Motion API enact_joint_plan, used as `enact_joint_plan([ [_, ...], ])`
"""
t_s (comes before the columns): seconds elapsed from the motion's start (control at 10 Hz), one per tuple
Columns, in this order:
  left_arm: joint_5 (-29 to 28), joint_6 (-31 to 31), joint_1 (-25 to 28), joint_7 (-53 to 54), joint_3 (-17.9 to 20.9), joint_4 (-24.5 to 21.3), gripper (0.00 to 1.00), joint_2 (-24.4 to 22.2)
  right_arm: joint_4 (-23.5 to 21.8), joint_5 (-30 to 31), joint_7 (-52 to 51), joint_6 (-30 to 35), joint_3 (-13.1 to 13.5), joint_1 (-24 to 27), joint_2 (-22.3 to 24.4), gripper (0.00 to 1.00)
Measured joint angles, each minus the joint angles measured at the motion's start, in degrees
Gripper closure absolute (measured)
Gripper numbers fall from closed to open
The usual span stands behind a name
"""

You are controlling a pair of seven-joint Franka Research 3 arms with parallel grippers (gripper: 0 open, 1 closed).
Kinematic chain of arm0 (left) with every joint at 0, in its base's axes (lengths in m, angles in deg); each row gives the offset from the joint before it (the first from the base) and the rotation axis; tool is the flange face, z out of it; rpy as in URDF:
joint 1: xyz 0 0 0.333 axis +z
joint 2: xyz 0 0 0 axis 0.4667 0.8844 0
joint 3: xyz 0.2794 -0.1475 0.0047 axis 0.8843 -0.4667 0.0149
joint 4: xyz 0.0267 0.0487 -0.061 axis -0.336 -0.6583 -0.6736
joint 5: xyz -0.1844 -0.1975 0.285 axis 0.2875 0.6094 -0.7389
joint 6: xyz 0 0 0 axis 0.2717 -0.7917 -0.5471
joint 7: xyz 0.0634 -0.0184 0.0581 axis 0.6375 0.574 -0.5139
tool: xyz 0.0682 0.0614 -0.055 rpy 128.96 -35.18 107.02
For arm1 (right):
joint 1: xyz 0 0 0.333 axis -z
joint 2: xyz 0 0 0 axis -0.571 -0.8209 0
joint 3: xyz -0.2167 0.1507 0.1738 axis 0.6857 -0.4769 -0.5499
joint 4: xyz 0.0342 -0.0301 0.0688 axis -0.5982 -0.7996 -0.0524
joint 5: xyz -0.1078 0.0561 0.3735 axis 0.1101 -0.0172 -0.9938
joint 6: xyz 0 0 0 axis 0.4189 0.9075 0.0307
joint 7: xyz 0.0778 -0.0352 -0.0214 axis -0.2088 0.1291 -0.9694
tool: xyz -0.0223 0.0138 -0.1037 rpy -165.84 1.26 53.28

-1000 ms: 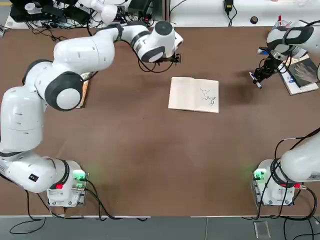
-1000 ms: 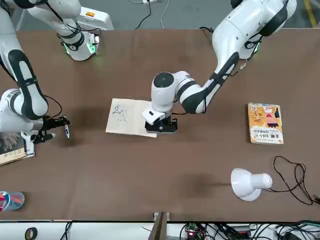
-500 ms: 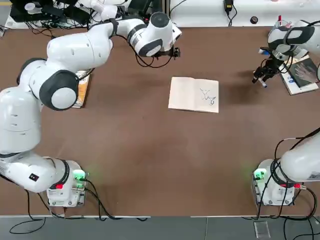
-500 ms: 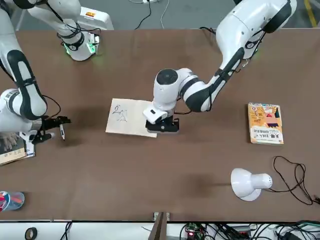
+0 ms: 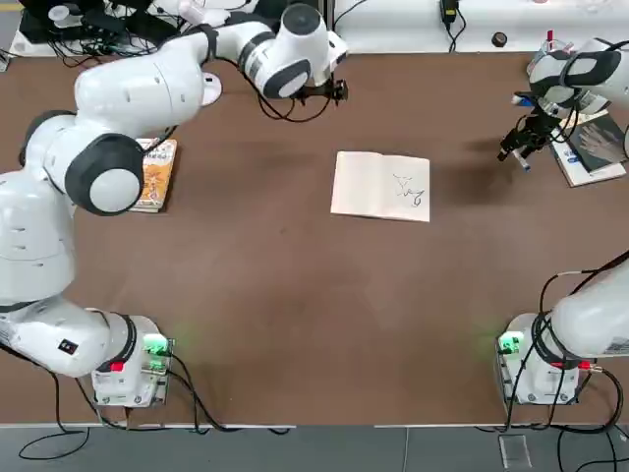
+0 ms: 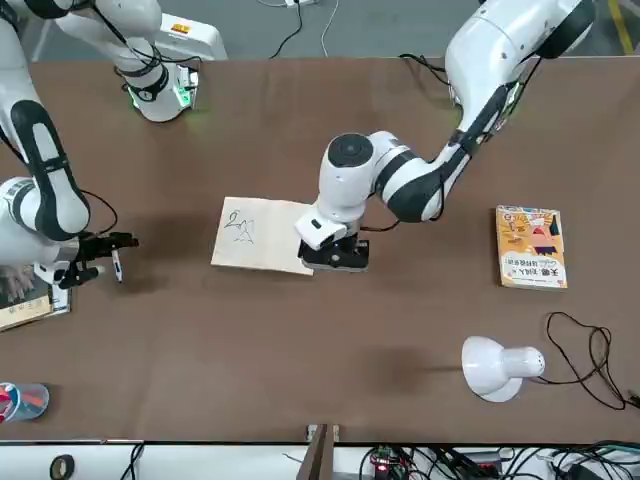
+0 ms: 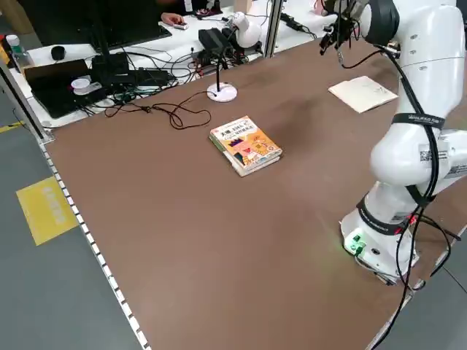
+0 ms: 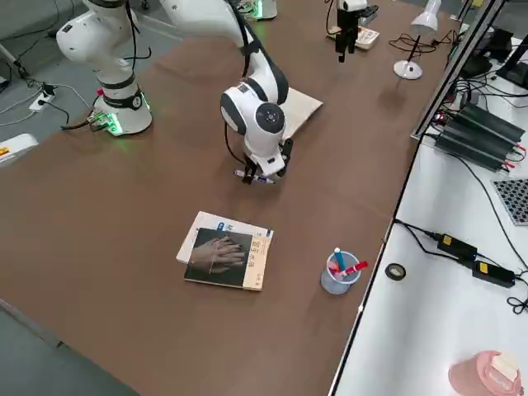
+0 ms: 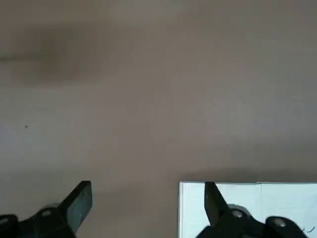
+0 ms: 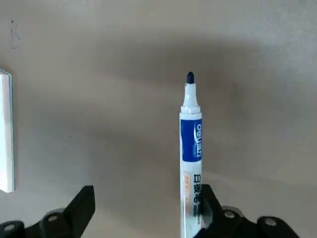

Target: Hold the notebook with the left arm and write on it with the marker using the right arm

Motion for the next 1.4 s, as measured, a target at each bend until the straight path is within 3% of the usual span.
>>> enact_joint_plan([
  [0.7, 7.2, -3.0, 6.0, 10.7, 0.0, 0.1, 0.00, -5.3, 0.1, 0.4, -4.8, -4.3, 1.1, 0.0, -0.2, 0.02],
  [1.4, 10.1, -9.5, 10.8, 16.9, -0.7, 0.1, 0.00, -9.7, 0.8, 2.1, -5.2, -8.3, 1.6, 0.0, -1.5, 0.01],
])
